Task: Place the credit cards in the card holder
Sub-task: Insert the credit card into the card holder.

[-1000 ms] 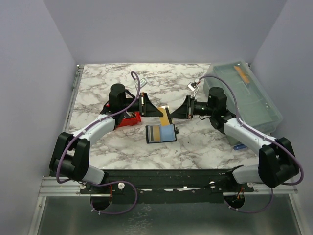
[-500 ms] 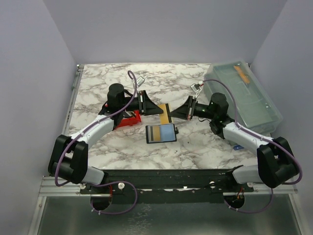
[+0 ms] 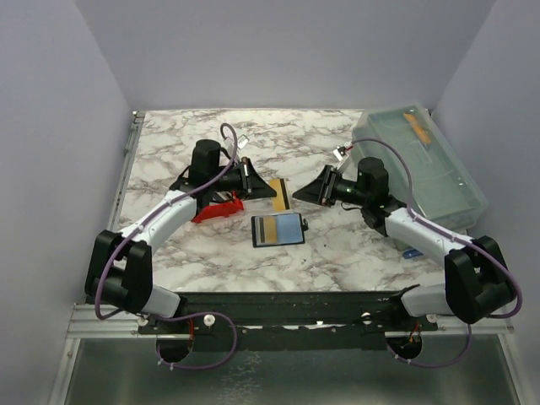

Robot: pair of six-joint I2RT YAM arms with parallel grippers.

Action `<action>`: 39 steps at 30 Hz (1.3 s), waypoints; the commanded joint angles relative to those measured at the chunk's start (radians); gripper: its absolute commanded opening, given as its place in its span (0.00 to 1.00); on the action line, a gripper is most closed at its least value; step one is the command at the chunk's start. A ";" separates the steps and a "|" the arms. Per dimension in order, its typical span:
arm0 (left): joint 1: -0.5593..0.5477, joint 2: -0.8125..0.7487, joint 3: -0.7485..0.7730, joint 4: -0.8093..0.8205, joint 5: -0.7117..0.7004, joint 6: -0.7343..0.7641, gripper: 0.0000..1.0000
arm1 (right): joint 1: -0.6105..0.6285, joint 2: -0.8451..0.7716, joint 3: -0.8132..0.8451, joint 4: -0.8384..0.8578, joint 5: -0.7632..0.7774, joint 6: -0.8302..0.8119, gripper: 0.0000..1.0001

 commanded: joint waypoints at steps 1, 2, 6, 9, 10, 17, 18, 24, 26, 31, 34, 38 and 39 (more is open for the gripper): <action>0.014 0.082 0.084 -0.454 -0.153 0.298 0.00 | -0.001 0.046 0.063 -0.326 0.104 -0.246 0.33; 0.015 0.119 0.096 -0.484 -0.140 0.310 0.00 | 0.004 0.074 0.079 -0.355 0.100 -0.267 0.31; 0.015 0.257 0.130 -0.547 -0.079 0.346 0.00 | 0.030 0.165 0.116 -0.389 0.089 -0.321 0.26; 0.013 0.297 0.144 -0.573 -0.102 0.382 0.00 | 0.047 0.235 0.150 -0.422 0.114 -0.360 0.14; 0.012 0.313 0.160 -0.591 -0.105 0.397 0.00 | 0.050 0.254 0.149 -0.446 0.123 -0.364 0.11; -0.013 0.380 0.187 -0.623 -0.133 0.423 0.00 | 0.056 0.337 0.150 -0.471 0.174 -0.393 0.00; -0.015 0.388 0.191 -0.622 -0.133 0.423 0.00 | 0.056 0.343 0.149 -0.472 0.180 -0.395 0.00; -0.022 0.428 0.213 -0.624 -0.119 0.424 0.00 | 0.056 0.370 0.148 -0.492 0.211 -0.416 0.00; -0.023 0.442 0.217 -0.624 -0.107 0.423 0.00 | 0.056 0.373 0.149 -0.493 0.216 -0.419 0.00; -0.027 0.467 0.235 -0.625 -0.091 0.423 0.00 | 0.056 0.384 0.147 -0.496 0.231 -0.422 0.00; -0.027 0.483 0.245 -0.624 -0.087 0.423 0.00 | 0.056 0.393 0.149 -0.494 0.226 -0.423 0.00; -0.028 0.495 0.255 -0.622 -0.090 0.423 0.00 | 0.056 0.404 0.151 -0.496 0.226 -0.428 0.00; -0.028 0.499 0.258 -0.623 -0.090 0.424 0.00 | 0.056 0.408 0.153 -0.496 0.227 -0.428 0.00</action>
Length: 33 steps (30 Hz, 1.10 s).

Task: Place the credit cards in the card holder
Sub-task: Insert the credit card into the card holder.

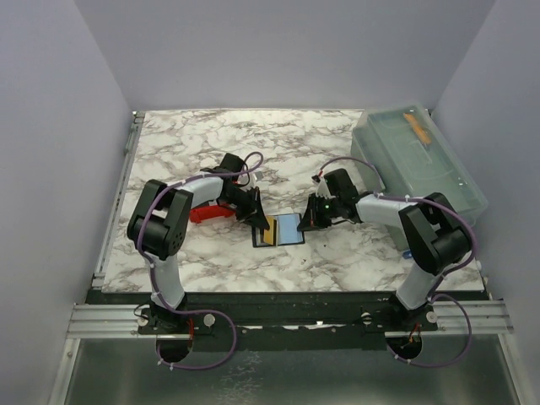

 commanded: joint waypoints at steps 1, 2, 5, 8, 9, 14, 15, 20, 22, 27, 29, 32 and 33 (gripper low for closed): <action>-0.006 0.032 0.036 -0.007 0.017 0.019 0.00 | 0.003 0.032 0.024 -0.022 0.033 -0.026 0.00; -0.007 0.035 0.038 -0.005 0.024 0.019 0.00 | 0.003 0.037 0.026 -0.023 0.036 -0.028 0.00; -0.008 0.046 0.046 0.001 0.038 0.018 0.00 | 0.004 0.046 0.028 -0.028 0.043 -0.032 0.00; -0.008 0.054 0.051 0.009 0.055 0.012 0.00 | 0.005 0.051 0.030 -0.028 0.046 -0.033 0.00; -0.008 0.057 0.052 0.012 0.056 0.010 0.00 | 0.003 0.054 0.031 -0.028 0.047 -0.033 0.00; -0.008 0.049 0.050 0.023 0.067 0.003 0.00 | 0.005 0.070 0.037 -0.032 0.055 -0.041 0.00; -0.008 0.042 0.048 0.025 0.066 0.001 0.00 | 0.005 0.070 0.037 -0.034 0.059 -0.041 0.00; -0.008 0.018 0.041 0.027 0.069 0.000 0.00 | 0.005 0.073 0.041 -0.049 0.071 -0.050 0.00; -0.008 0.010 0.035 0.027 0.053 -0.007 0.00 | 0.005 0.073 0.043 -0.056 0.073 -0.052 0.00; -0.008 -0.032 0.010 0.027 0.041 -0.013 0.00 | 0.005 0.046 0.032 -0.066 0.085 -0.050 0.00; -0.008 -0.028 0.008 0.029 0.057 -0.005 0.00 | 0.005 0.042 0.027 -0.066 0.087 -0.050 0.00; -0.008 -0.013 0.007 0.028 0.067 -0.002 0.00 | 0.004 0.041 0.027 -0.067 0.084 -0.050 0.00; -0.008 -0.012 0.005 0.029 0.067 -0.002 0.00 | 0.004 0.041 0.028 -0.068 0.082 -0.049 0.00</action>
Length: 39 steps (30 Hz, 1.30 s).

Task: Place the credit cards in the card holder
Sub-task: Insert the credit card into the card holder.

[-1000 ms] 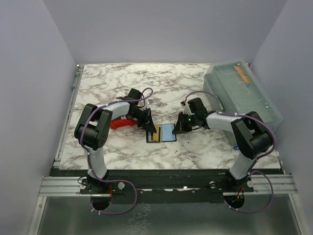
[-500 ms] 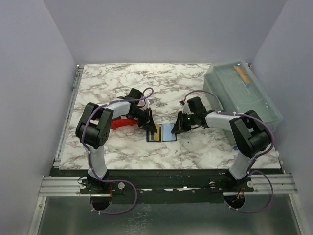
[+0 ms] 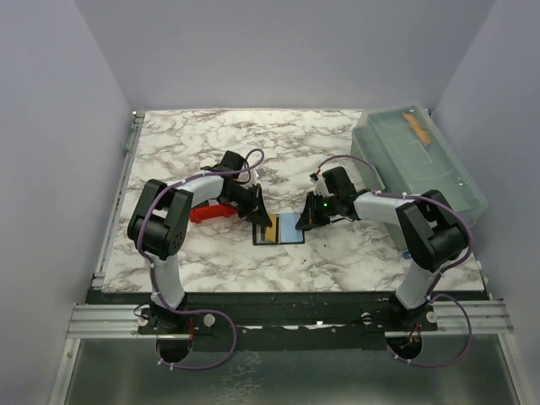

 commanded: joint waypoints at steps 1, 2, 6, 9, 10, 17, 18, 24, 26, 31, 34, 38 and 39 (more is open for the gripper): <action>-0.006 -0.014 -0.019 0.015 0.022 0.009 0.00 | 0.004 0.004 -0.009 -0.061 0.078 -0.029 0.00; -0.006 -0.013 -0.018 0.017 0.020 0.010 0.00 | 0.005 0.004 -0.010 -0.060 0.080 -0.028 0.00; -0.006 -0.004 -0.014 0.020 0.016 0.006 0.00 | 0.004 0.006 -0.009 -0.058 0.077 -0.027 0.00; -0.006 -0.005 -0.019 0.025 0.017 0.012 0.00 | 0.004 0.008 -0.011 -0.055 0.073 -0.027 0.00; -0.006 -0.001 -0.017 0.026 0.017 0.013 0.00 | 0.004 0.009 -0.013 -0.053 0.074 -0.027 0.00; -0.005 0.022 -0.013 0.069 0.024 -0.008 0.00 | 0.004 0.020 -0.018 -0.038 0.067 -0.026 0.00; -0.005 0.023 -0.013 0.079 0.021 -0.017 0.00 | 0.005 0.022 -0.019 -0.036 0.065 -0.026 0.00; -0.004 0.039 -0.011 0.140 0.008 -0.075 0.00 | 0.005 0.032 -0.037 -0.015 0.057 -0.018 0.00; -0.005 0.040 -0.009 0.148 0.005 -0.082 0.00 | 0.004 0.033 -0.039 -0.015 0.057 -0.020 0.00; -0.005 0.049 -0.020 0.158 0.004 -0.090 0.00 | 0.005 0.039 -0.042 -0.011 0.057 -0.021 0.00; -0.005 0.041 -0.030 0.166 -0.001 -0.093 0.00 | 0.005 0.042 -0.042 -0.010 0.055 -0.021 0.00; -0.005 0.045 -0.045 0.181 0.015 -0.104 0.00 | 0.005 0.035 -0.038 -0.020 0.052 -0.015 0.00; -0.005 0.044 -0.050 0.182 0.013 -0.104 0.00 | 0.004 0.030 -0.032 -0.034 0.057 -0.014 0.01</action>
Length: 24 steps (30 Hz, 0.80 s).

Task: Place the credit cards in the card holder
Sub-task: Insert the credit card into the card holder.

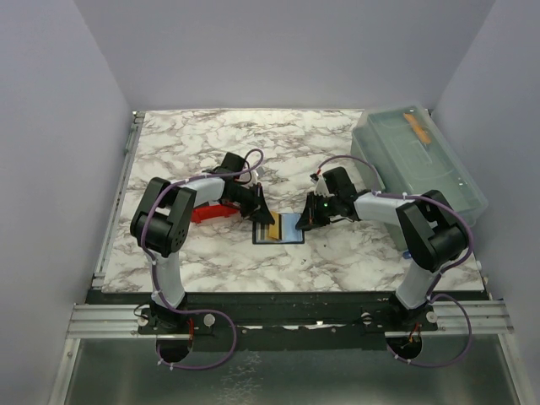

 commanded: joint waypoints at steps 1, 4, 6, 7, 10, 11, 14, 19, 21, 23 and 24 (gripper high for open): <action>-0.005 0.011 -0.028 0.042 0.010 -0.012 0.00 | 0.005 0.022 -0.018 -0.064 0.069 -0.013 0.02; -0.008 0.004 -0.044 0.042 -0.012 -0.019 0.00 | 0.004 -0.004 -0.003 -0.120 0.101 -0.016 0.09; -0.013 -0.008 -0.053 0.042 -0.038 -0.022 0.00 | 0.008 -0.017 0.006 -0.161 0.129 -0.022 0.11; -0.016 -0.013 -0.057 0.042 -0.049 -0.024 0.03 | 0.010 -0.022 0.005 -0.170 0.134 -0.027 0.12; -0.036 -0.024 -0.059 0.042 -0.089 -0.029 0.09 | 0.014 -0.023 -0.007 -0.159 0.128 -0.027 0.13; -0.043 -0.027 -0.057 0.039 -0.106 -0.030 0.12 | 0.015 -0.015 -0.007 -0.158 0.132 -0.026 0.13; -0.063 -0.040 -0.058 0.034 -0.168 -0.039 0.18 | 0.017 -0.005 -0.018 -0.139 0.141 -0.017 0.12; -0.123 -0.082 -0.063 0.021 -0.298 -0.055 0.25 | 0.018 0.029 -0.029 -0.111 0.136 -0.005 0.05; -0.134 -0.105 -0.066 0.014 -0.338 -0.066 0.28 | 0.017 0.032 -0.032 -0.101 0.131 -0.001 0.04; -0.134 -0.133 -0.061 -0.017 -0.397 -0.067 0.31 | 0.017 0.028 -0.037 -0.098 0.129 0.002 0.04; -0.134 -0.145 -0.056 -0.035 -0.435 -0.063 0.33 | 0.017 0.023 -0.038 -0.100 0.130 0.002 0.04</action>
